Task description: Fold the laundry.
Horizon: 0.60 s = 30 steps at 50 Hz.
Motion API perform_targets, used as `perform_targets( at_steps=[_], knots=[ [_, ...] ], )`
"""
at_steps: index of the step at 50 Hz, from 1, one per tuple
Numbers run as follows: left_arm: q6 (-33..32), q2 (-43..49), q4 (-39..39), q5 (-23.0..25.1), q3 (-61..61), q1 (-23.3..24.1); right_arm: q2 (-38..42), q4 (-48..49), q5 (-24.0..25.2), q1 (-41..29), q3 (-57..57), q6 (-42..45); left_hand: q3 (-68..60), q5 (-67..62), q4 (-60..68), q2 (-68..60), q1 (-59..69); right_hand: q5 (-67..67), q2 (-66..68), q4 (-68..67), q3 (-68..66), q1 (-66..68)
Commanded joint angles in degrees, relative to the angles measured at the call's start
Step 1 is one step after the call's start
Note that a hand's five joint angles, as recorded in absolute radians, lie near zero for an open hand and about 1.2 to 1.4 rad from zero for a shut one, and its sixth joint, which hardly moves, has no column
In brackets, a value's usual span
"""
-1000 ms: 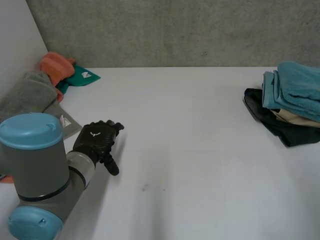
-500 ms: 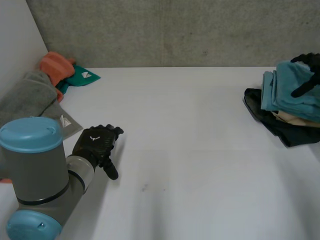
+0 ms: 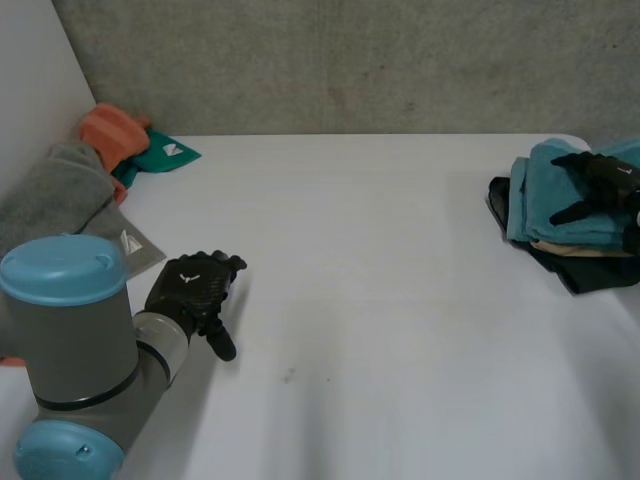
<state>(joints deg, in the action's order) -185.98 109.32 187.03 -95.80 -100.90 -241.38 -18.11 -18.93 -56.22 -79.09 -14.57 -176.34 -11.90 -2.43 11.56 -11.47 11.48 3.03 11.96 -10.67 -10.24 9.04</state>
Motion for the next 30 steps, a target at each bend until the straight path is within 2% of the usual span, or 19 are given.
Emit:
perform_targets(
  at_steps=[1,7,20,27,30],
  knots=[
    [0.0,0.1,0.0,0.0,0.0,-0.1,1.6,-0.1,-0.2,0.0,-0.4,2.5,1.9,2.4,-1.5,1.4,-1.4,-3.0,-2.0,0.7,0.2,1.0],
    [0.0,0.1,-0.1,0.0,0.0,0.0,-0.8,-0.3,-0.3,0.0,-0.4,3.2,1.9,2.4,-1.5,1.4,-1.4,-3.0,-2.0,0.7,0.2,1.0],
    [0.0,-0.4,-0.1,0.0,0.0,0.2,-15.4,0.3,-4.2,-0.2,-1.2,3.3,1.9,2.4,-1.5,1.4,-1.4,-3.0,-2.0,0.7,0.2,1.0],
    [0.0,-2.7,-0.1,-0.1,0.2,0.1,-25.1,0.2,-9.6,-1.4,-3.7,4.1,1.9,2.4,-1.6,1.5,-1.5,-3.0,-2.0,0.7,0.2,1.0],
    [0.1,-4.2,-0.2,-0.2,0.9,0.0,-30.2,0.4,-14.3,-5.4,-8.0,6.5,1.9,2.4,-1.6,1.5,-1.5,-3.0,-2.0,0.7,0.2,1.0]
  ],
)
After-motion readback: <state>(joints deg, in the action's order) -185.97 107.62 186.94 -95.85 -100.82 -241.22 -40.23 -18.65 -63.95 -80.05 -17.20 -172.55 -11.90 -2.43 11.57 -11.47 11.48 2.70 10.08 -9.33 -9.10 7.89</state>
